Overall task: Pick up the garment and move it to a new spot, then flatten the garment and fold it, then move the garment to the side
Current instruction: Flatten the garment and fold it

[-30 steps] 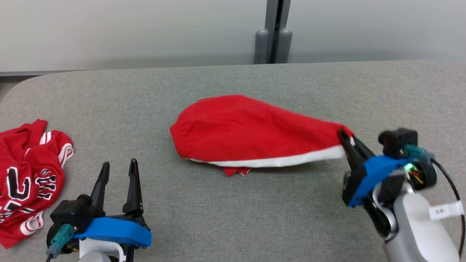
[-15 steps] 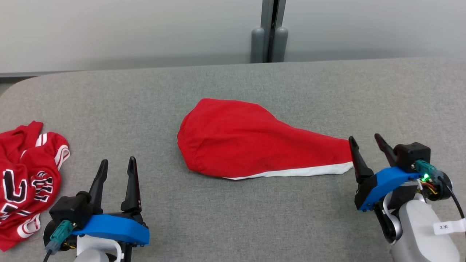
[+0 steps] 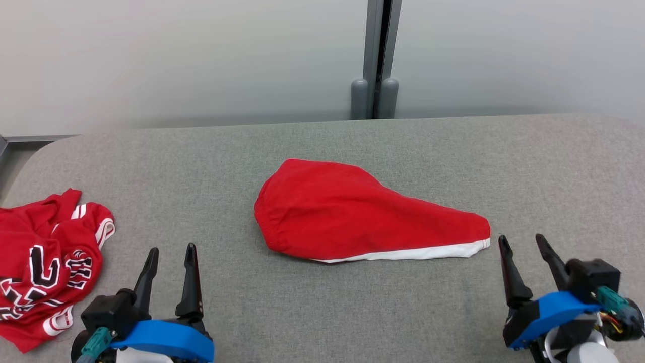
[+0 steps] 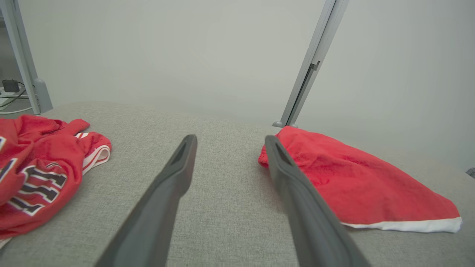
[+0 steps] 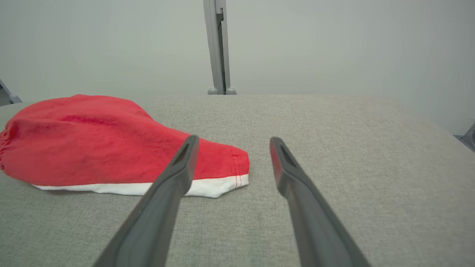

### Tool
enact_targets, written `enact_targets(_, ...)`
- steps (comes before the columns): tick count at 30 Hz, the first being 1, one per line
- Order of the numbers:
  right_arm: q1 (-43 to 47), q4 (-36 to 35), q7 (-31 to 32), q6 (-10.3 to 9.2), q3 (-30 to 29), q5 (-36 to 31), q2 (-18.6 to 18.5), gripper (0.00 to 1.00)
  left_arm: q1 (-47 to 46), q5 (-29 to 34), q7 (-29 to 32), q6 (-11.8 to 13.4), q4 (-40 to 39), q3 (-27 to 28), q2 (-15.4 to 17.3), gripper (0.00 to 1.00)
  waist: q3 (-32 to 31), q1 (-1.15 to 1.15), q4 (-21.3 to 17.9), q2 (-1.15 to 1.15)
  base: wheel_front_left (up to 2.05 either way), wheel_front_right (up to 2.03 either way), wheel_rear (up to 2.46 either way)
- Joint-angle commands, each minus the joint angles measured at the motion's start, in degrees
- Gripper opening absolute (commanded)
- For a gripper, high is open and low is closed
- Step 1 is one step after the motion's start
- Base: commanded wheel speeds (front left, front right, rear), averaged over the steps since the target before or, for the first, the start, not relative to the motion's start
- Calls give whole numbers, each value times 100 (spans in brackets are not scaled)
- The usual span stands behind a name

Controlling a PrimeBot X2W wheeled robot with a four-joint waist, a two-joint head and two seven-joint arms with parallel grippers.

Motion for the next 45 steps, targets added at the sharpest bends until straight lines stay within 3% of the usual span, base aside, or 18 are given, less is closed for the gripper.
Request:
enact_targets(1, 144, -115, 44, 1, -1, 128, 19, 100, 43, 21, -35, 15, -6, -2, 11, 100, -10, 1, 3, 0, 0, 0, 0)
enact_targets(13, 386, -549, 312, 1, 33, 412, 16, 100, 3, 84, -50, -56, 55, -40, 0, 100, 66, 1, -33, 0, 0, 0, 0)
enact_targets(18, 178, -494, 387, 1, 73, 383, 18, 100, -235, 168, 148, -351, 316, -374, -52, 100, 283, 1, -67, 0, 0, 0, 0)
enact_targets(22, -40, -265, 449, 1, 134, 369, 15, 100, -673, 242, 450, -730, 953, -767, -153, 100, 501, 1, -113, 0, 0, 0, 0)
enact_targets(27, -431, 166, 524, 1, 269, 314, 15, 100, -1215, 166, 561, -956, 1808, -890, -393, 100, 749, 1, -229, 0, 0, 0, 0)
enact_targets(33, -935, 746, 503, 1, 436, 342, 15, 100, -1747, 96, 410, -1168, 2455, -994, -543, 100, 954, 1, -353, 0, 0, 0, 0)
enact_targets(44, -1525, 1691, 540, 1, 542, 420, 14, 100, -2310, 68, 168, -1319, 2960, -1258, -656, 100, 1228, 1, -368, 0, 0, 0, 0)
enact_targets(45, -1565, 1764, 521, 1, 558, 445, 14, 100, -2349, 65, 155, -1324, 2975, -1315, -659, 78, 1244, 1, -365, 0, 0, 0, 0)
